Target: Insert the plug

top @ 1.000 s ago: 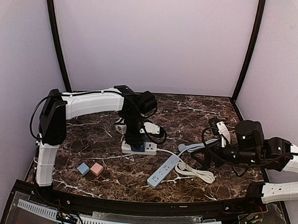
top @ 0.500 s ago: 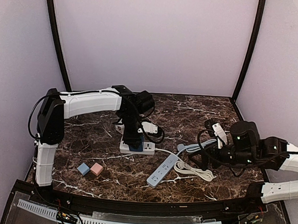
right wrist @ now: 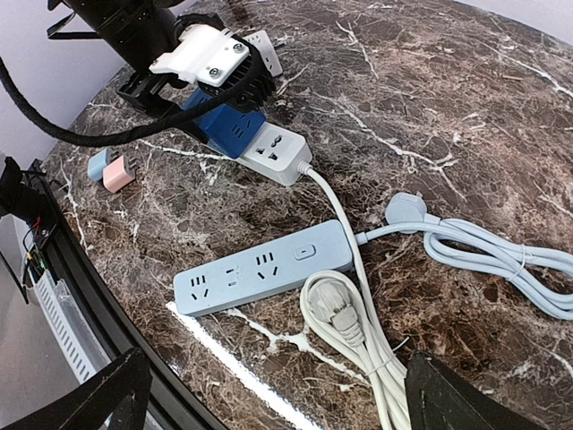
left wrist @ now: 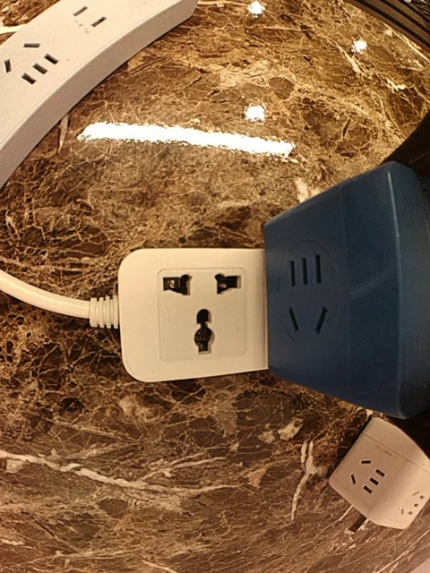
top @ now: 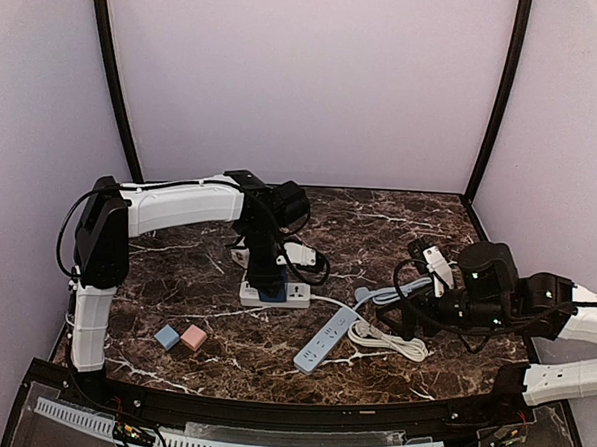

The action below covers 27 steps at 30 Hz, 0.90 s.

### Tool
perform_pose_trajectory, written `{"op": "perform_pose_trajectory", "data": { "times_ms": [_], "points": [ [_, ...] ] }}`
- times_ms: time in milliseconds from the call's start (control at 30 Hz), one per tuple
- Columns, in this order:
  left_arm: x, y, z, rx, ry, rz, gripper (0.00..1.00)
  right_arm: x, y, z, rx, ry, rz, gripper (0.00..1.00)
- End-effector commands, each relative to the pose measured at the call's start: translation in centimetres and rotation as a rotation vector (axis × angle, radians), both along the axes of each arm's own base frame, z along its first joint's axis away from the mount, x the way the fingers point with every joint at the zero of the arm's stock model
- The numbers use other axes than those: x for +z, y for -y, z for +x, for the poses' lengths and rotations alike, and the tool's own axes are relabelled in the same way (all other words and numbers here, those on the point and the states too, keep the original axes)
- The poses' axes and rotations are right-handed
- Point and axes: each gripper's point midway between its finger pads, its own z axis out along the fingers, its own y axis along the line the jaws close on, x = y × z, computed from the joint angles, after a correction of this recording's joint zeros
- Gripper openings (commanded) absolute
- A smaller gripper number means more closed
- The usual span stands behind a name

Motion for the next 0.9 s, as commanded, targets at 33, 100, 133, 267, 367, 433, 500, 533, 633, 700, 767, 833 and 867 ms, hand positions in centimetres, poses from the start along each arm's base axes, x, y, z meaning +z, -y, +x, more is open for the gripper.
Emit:
{"op": "perform_pose_trajectory", "data": {
  "times_ms": [33,100,133,267,367,433,500,533,633,700,767,833,867],
  "points": [
    [-2.8,-2.4,0.1,0.013,-0.036,0.114,0.01,0.2,-0.5,0.0,0.003,0.005,0.020,0.99],
    [-3.0,-2.0,0.8,0.082,-0.026,0.111,0.01,0.2,-0.5,0.1,0.001,0.007,0.020,0.99],
    [-3.1,-1.7,1.0,0.117,-0.032,0.105,0.01,0.3,-0.5,0.1,0.002,0.007,0.021,0.99],
    [-3.7,-1.3,-0.6,0.048,-0.080,0.113,0.01,0.5,-0.5,0.1,-0.006,0.008,0.027,0.99],
    [-4.0,-2.0,-0.6,-0.007,-0.045,0.154,0.01,0.4,-0.4,0.1,-0.010,0.008,0.031,0.99],
    [-3.7,-1.7,0.3,0.047,-0.018,0.135,0.01,0.4,-0.3,0.1,-0.009,0.006,0.031,0.99],
    [-3.4,-1.2,0.6,0.103,-0.037,0.104,0.01,0.3,-0.3,0.1,-0.008,0.008,0.029,0.99],
    [-3.7,-1.2,0.3,0.094,-0.051,0.115,0.01,0.2,-0.3,0.1,-0.007,0.007,0.027,0.99],
    [-4.5,-1.8,-0.5,-0.004,-0.030,0.182,0.01,0.3,-0.3,0.1,-0.005,0.009,0.026,0.99],
    [-4.4,-1.6,0.1,0.072,-0.009,0.163,0.01,0.3,-0.3,0.1,-0.005,0.012,0.025,0.98],
    [-4.2,-1.0,0.4,0.115,-0.028,0.125,0.01,0.1,-0.2,0.0,-0.005,0.010,0.023,0.99],
    [-4.4,-1.2,0.0,0.087,-0.041,0.146,0.01,0.0,-0.2,0.0,-0.004,0.010,0.023,0.99],
    [-4.5,-1.3,-0.2,0.061,-0.037,0.163,0.01,0.0,-0.2,0.0,-0.003,0.009,0.022,0.99]
  ]
}}
